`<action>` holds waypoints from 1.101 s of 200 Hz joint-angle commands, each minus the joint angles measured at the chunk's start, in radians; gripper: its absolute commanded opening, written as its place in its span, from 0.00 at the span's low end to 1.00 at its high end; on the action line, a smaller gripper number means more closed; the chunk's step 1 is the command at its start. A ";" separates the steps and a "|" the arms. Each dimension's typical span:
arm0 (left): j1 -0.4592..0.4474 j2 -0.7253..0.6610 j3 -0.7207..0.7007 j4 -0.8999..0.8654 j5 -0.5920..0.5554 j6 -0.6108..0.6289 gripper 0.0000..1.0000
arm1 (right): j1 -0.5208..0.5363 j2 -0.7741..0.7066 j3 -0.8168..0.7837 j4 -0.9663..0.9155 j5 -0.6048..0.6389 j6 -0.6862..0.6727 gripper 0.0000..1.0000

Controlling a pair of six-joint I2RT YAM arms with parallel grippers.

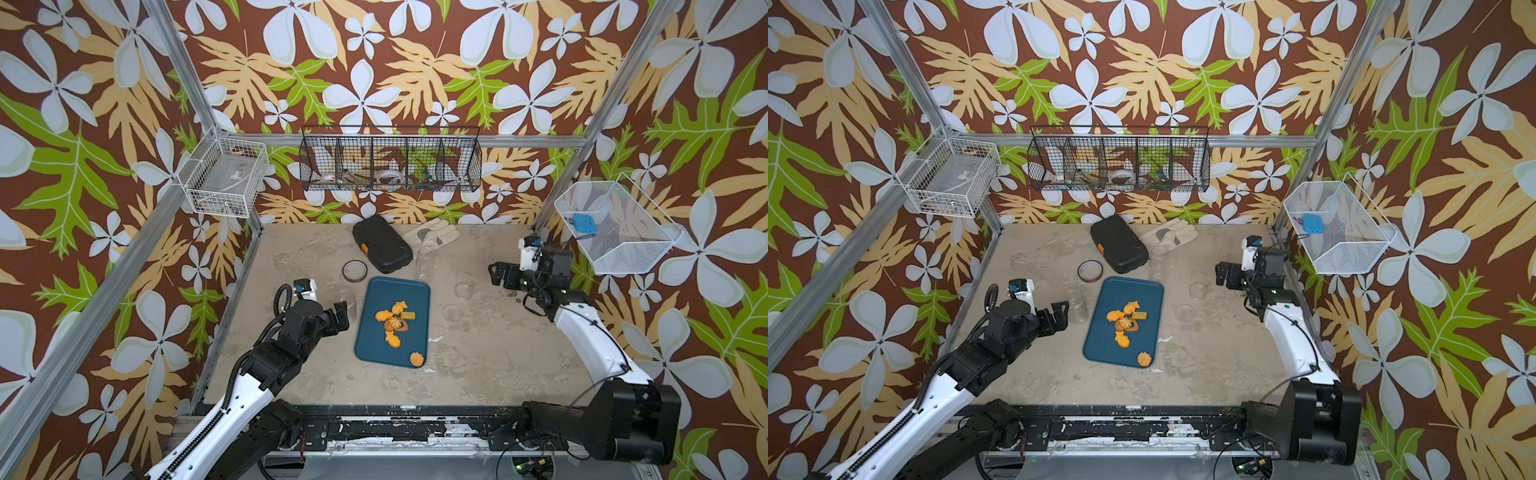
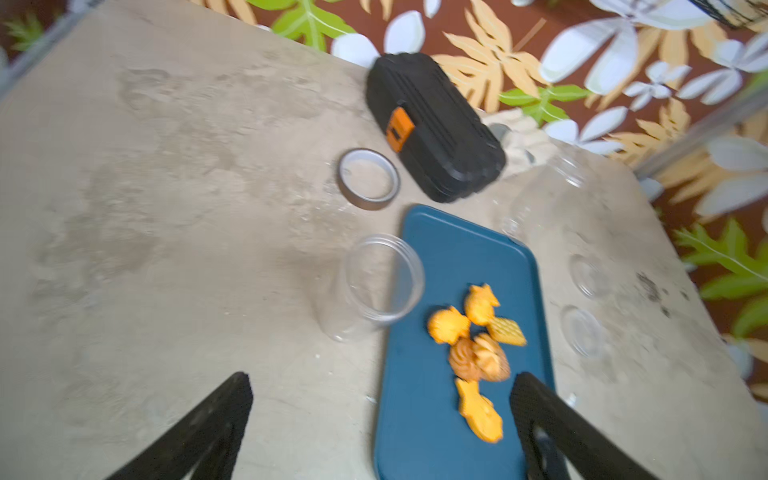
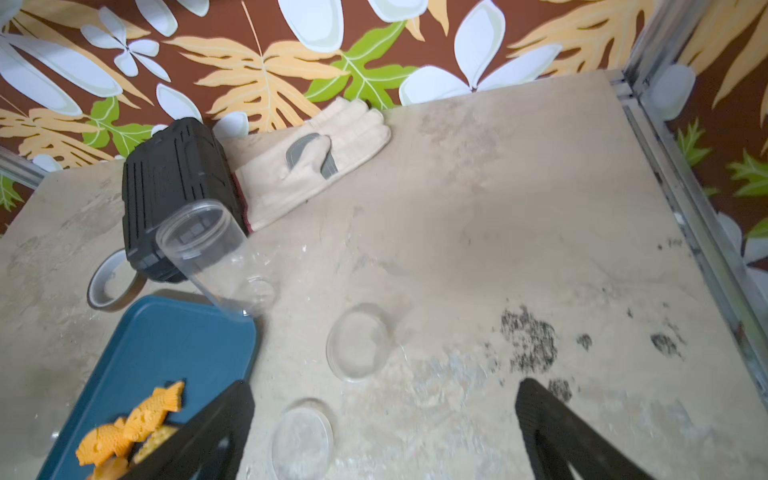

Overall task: Pour the cookies out of the jar
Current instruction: Reset both arms

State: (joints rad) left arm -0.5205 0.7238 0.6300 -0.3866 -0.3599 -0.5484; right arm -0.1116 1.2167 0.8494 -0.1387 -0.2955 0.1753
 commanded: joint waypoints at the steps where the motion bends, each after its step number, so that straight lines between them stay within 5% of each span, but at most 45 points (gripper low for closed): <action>1: 0.003 -0.036 -0.085 0.172 -0.214 0.008 0.97 | -0.009 -0.026 -0.095 0.247 -0.008 -0.070 1.00; 34: 0.078 -0.024 -0.155 0.273 -0.281 -0.021 1.00 | -0.058 0.012 -0.211 0.456 -0.017 -0.085 1.00; 109: 0.153 0.039 -0.269 0.508 -0.301 0.132 1.00 | -0.072 0.131 -0.371 0.812 -0.022 -0.091 1.00; 145: 0.271 0.048 -0.380 0.685 -0.325 0.167 1.00 | -0.054 0.134 -0.500 1.045 -0.008 -0.088 1.00; 220: 0.363 0.327 -0.460 1.137 -0.298 0.280 1.00 | 0.038 0.184 -0.670 1.344 0.048 -0.180 1.00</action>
State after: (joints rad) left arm -0.1654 0.9668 0.1955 0.5098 -0.6491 -0.3264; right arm -0.1226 1.3869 0.1806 1.0649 -0.2836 0.0669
